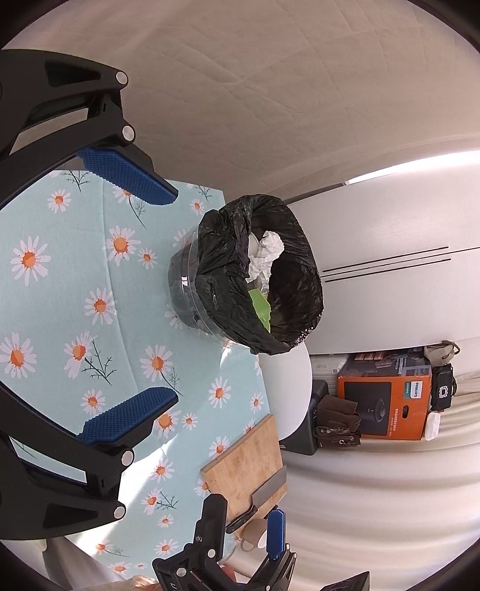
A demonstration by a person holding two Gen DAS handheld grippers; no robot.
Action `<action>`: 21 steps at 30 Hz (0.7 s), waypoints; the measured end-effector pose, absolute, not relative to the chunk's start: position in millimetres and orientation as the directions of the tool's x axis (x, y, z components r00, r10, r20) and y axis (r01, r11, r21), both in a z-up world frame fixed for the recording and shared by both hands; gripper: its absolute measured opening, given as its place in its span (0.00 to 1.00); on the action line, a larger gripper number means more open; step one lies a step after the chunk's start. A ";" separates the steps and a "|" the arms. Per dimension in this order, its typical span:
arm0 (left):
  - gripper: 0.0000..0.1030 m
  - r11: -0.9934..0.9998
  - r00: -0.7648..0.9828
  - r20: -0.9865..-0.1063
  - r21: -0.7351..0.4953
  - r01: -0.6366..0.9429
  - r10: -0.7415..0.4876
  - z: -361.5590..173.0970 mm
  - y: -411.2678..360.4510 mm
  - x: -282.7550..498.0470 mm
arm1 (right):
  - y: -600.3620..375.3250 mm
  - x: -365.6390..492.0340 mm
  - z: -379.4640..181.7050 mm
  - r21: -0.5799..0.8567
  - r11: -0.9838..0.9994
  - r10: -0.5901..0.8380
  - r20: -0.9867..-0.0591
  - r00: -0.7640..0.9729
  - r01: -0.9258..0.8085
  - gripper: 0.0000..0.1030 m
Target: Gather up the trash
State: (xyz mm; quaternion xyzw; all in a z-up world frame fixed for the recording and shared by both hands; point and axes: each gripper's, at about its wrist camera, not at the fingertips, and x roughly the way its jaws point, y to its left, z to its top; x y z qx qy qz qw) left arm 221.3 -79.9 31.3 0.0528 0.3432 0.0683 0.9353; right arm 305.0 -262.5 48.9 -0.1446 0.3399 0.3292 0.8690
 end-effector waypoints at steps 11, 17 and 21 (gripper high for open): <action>0.94 0.983 0.778 -0.606 0.160 -0.087 0.167 39.4 -81.2 218.4 | -264.3 306.6 50.7 -0.022 0.750 0.469 -0.686 0.556 -0.661 0.91; 0.94 0.984 0.775 -0.612 0.159 -0.074 0.157 36.6 -82.6 219.3 | -266.1 307.4 49.2 -0.017 0.760 0.456 -0.698 0.552 -0.650 0.91; 0.94 0.983 0.768 -0.618 0.169 -0.078 0.167 32.9 -83.1 220.2 | -268.1 307.7 47.6 -0.020 0.768 0.446 -0.700 0.557 -0.640 0.91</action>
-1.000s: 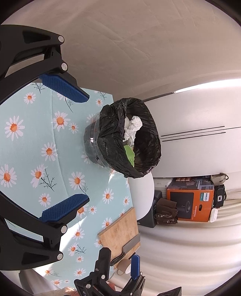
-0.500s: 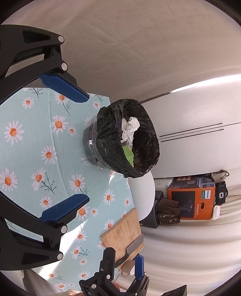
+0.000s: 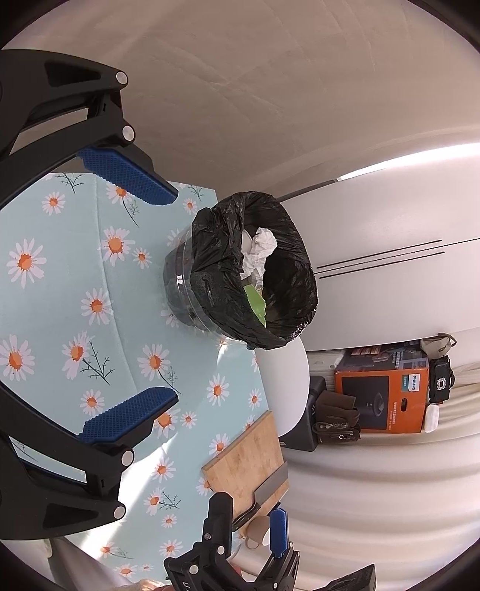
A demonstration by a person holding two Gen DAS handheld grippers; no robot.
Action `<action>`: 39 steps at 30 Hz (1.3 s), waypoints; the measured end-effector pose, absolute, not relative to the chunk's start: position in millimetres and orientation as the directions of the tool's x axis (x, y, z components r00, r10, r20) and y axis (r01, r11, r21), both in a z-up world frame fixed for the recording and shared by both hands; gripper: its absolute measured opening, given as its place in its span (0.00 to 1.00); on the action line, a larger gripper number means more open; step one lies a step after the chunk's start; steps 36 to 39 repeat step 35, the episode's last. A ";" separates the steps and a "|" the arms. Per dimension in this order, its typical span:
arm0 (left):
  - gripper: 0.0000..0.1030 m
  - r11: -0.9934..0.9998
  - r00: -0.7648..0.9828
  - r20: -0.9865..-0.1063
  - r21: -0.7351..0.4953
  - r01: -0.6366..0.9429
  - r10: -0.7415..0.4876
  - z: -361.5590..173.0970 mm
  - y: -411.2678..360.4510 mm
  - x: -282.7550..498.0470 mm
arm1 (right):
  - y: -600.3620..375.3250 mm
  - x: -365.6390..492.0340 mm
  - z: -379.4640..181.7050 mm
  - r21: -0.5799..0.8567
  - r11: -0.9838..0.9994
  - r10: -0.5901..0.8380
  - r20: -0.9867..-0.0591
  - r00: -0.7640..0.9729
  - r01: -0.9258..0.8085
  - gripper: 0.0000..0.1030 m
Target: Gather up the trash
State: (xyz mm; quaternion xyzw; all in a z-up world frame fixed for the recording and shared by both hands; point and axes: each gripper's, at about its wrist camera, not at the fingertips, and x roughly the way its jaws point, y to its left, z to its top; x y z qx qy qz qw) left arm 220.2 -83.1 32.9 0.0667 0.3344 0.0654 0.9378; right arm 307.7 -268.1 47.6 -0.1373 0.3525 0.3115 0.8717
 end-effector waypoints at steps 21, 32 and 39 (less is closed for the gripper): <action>0.94 0.979 0.773 -0.605 0.170 -0.108 0.190 39.8 -78.5 209.0 | -263.0 297.0 49.1 -0.050 0.754 0.448 -0.690 0.569 -0.655 0.91; 0.94 0.965 0.752 -0.606 0.163 -0.205 0.262 39.5 -68.0 205.2 | -264.3 293.7 50.0 -0.060 0.754 0.451 -0.677 0.582 -0.654 0.92; 0.94 0.970 0.752 -0.612 0.151 -0.192 0.245 38.3 -69.0 205.1 | -263.6 294.5 48.4 -0.058 0.752 0.453 -0.678 0.579 -0.657 0.92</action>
